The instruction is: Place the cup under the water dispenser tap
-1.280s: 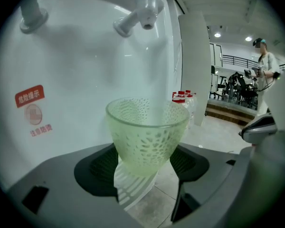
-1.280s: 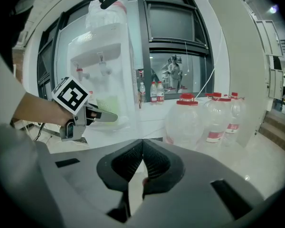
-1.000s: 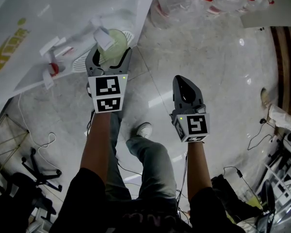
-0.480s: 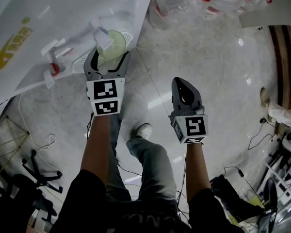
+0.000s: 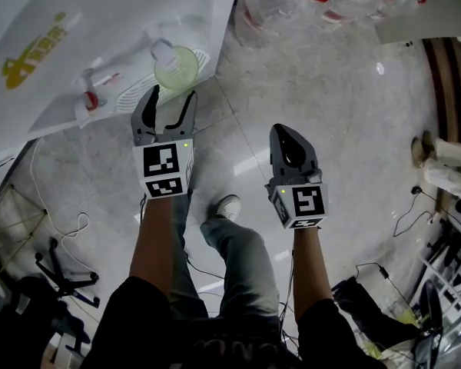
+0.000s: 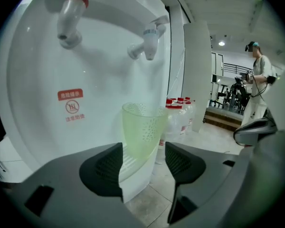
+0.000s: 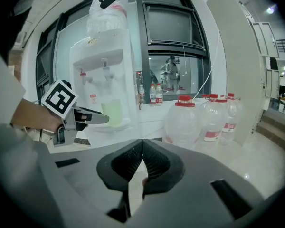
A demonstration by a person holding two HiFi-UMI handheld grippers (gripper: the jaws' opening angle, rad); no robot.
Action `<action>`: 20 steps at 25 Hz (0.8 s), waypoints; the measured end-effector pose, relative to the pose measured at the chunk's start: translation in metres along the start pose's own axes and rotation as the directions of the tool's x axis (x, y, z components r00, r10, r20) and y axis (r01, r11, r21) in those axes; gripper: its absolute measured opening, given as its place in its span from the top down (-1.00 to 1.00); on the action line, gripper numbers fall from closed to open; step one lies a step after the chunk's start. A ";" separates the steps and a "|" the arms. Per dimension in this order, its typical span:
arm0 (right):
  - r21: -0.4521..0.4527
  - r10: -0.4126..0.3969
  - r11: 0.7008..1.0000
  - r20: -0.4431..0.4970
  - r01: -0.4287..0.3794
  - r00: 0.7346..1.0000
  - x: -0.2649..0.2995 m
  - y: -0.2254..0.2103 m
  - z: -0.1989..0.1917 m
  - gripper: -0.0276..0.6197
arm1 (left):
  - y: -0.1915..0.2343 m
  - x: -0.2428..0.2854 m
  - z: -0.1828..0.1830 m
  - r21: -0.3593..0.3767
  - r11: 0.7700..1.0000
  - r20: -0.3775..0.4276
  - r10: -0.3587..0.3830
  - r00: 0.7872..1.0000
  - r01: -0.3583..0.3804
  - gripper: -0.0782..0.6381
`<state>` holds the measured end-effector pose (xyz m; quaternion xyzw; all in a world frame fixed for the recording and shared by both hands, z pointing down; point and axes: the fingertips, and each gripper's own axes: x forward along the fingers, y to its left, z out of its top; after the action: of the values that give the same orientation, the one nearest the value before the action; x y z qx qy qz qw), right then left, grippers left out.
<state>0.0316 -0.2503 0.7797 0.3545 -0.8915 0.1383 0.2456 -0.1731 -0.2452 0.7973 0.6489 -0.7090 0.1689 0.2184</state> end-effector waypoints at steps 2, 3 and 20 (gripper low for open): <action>-0.001 0.000 1.000 0.001 0.000 1.000 -0.005 0.001 0.002 0.87 | -0.003 -0.009 0.004 0.010 1.000 0.017 0.003 1.000 -0.003 0.15; -0.001 -0.002 1.000 0.007 0.002 1.000 -0.008 0.002 0.006 0.87 | -0.005 -0.014 0.005 0.014 1.000 0.022 0.003 1.000 -0.003 0.18; 0.017 -0.013 1.000 0.043 0.012 0.999 -0.079 0.026 0.073 0.87 | -0.018 -0.111 0.058 0.024 1.000 0.049 0.007 0.999 -0.008 0.73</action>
<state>0.0385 -0.2183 0.6744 0.3651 -0.8932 0.1363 0.2242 -0.1536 -0.1840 0.6886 0.6528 -0.7144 0.1624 0.1925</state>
